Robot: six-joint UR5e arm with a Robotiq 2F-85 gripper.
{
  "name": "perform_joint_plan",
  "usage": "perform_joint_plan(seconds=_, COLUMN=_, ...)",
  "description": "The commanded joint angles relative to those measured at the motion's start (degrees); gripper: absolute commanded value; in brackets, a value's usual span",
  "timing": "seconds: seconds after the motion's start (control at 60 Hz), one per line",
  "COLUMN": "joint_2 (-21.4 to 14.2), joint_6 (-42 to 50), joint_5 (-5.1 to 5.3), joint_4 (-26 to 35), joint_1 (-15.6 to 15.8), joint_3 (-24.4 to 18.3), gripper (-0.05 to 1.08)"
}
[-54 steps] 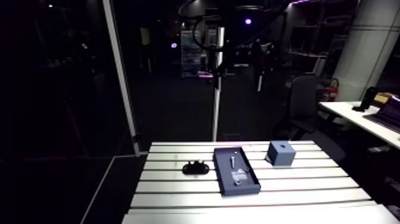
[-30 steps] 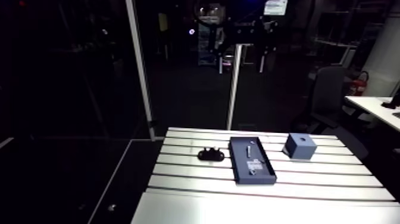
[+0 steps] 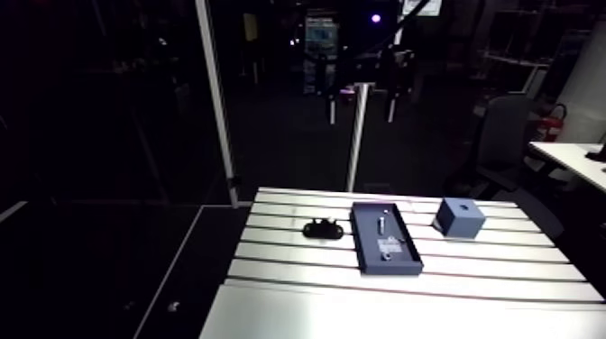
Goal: Pick up the M10 bolt and insert it into the hex recess until seated.
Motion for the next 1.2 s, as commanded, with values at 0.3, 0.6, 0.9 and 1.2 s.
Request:
perform_joint_plan(seconds=0.3, joint_2=1.05, joint_6=0.01, joint_5=1.56, joint_4=-21.54, joint_1=0.08, joint_3=12.86, gripper=0.01)
perform_joint_plan(seconds=0.6, joint_2=2.60, joint_6=0.34, joint_5=4.00, joint_4=-26.27, joint_1=0.00, joint_3=15.66, gripper=0.01)
perform_joint_plan(seconds=0.9, joint_2=4.63, joint_6=0.55, joint_5=3.92, joint_4=-29.69, joint_1=-0.09, joint_3=16.95, gripper=0.02)
perform_joint_plan(seconds=1.2, joint_2=6.45, joint_6=0.89, joint_5=3.90, joint_4=-32.27, joint_1=0.00, joint_3=18.02, gripper=0.17)
